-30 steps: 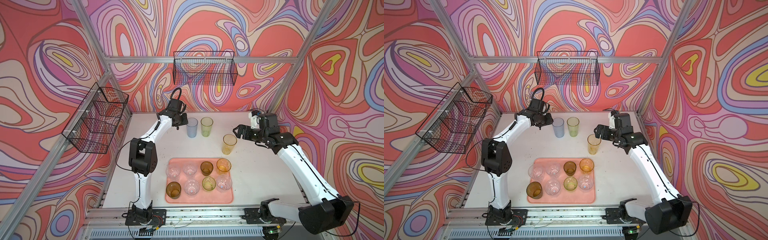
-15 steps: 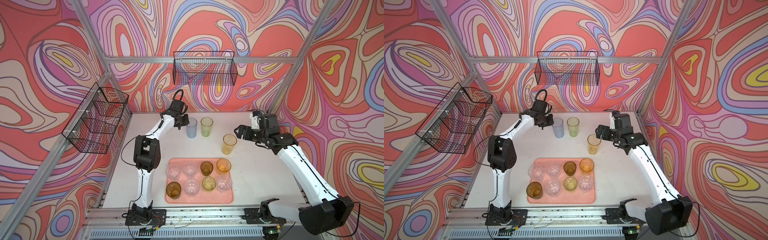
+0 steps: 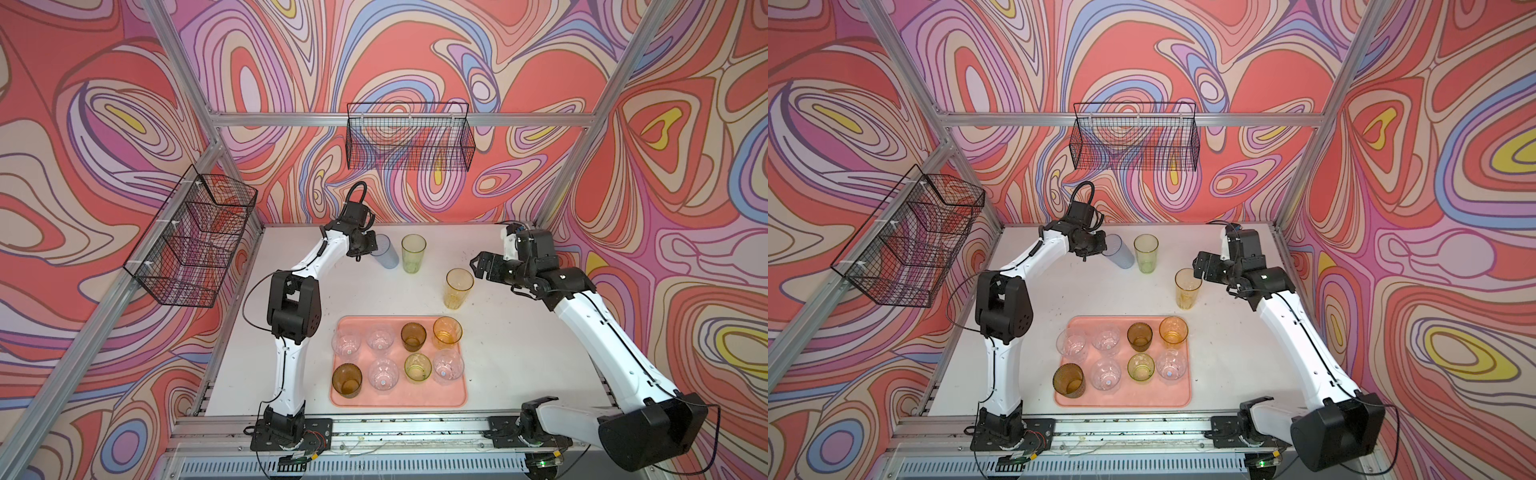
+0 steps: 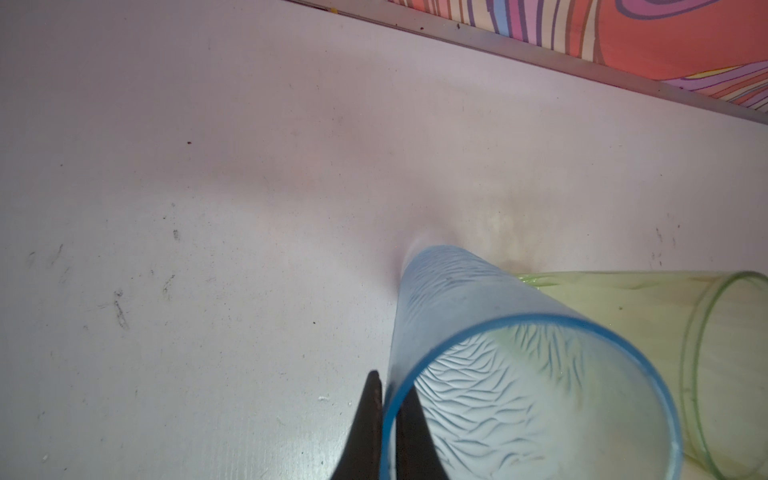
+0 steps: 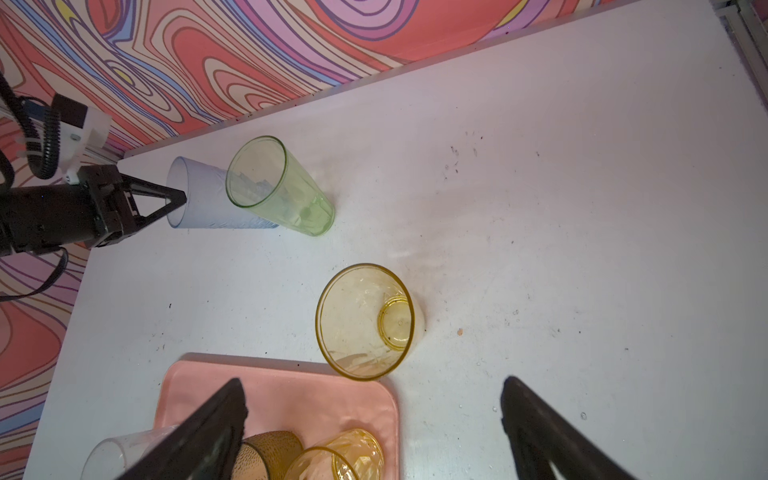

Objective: Place the glasses into the tray
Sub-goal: 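Lift the blue glass with the left gripper and carry it toward the tray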

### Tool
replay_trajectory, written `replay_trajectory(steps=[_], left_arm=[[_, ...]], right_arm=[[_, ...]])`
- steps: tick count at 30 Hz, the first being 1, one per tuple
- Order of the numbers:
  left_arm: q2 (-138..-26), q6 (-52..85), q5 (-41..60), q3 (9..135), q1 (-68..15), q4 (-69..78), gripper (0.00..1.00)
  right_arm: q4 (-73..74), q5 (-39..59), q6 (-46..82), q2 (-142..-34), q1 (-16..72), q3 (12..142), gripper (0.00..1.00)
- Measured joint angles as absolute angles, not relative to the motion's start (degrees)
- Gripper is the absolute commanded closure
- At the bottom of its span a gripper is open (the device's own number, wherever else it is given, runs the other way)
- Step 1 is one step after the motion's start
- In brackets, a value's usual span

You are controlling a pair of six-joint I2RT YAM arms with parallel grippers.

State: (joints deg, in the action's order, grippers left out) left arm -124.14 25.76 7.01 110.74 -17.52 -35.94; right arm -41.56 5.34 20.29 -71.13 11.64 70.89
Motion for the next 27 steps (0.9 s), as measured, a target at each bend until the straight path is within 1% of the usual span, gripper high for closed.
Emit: replay_trajectory(steps=[7, 12, 27], left_arm=[[-119.6, 24.6, 4.6, 105.5, -17.5, -36.0, 1.0], [-114.1, 24.0, 3.2, 101.2, -17.5, -36.1, 1.0], [-92.7, 24.9, 2.7, 86.5, -17.5, -36.8, 1.0]], right_arm=[[-40.9, 5.4, 22.3, -70.0, 11.6, 68.5, 0.02], [-40.5, 5.6, 23.7, -69.5, 11.6, 67.8, 0.02], [-39.0, 10.5, 27.5, -65.9, 11.6, 64.1, 0.02]])
